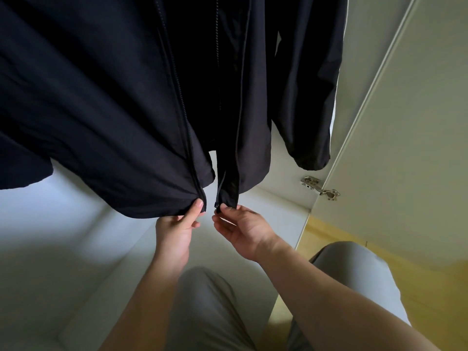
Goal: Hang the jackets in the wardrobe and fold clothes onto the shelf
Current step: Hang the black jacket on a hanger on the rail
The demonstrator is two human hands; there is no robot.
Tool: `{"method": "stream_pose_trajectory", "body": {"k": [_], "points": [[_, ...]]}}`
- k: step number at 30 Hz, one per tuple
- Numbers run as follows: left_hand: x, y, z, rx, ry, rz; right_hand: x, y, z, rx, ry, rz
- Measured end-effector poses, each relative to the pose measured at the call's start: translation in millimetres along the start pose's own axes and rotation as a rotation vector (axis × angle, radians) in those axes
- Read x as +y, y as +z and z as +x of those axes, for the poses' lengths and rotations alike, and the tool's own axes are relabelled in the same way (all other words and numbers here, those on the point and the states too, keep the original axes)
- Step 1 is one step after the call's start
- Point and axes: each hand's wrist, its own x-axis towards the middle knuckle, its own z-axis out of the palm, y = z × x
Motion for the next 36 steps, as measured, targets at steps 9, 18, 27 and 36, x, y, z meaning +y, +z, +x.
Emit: {"method": "stream_pose_trajectory", "body": {"k": [9,18,27,36], "points": [[-4.2,8.3,-3.0,-0.132,0.089,0.102,2.7,0.3,-4.0,0.007,0.006,-0.092],[4.3,2.6,-6.8,-0.235,0.073,-0.117,2.9,2.8,-3.7,0.095,-0.069,-0.284],[9.4,5.6,-2.2,-0.182,0.284,0.117,1.3,9.5,-0.2,0.120,-0.081,-0.416],[8.5,2.9,8.3,-0.129,0.189,-0.049,1.9,16.4,7.7,0.199,-0.019,-0.580]]}}
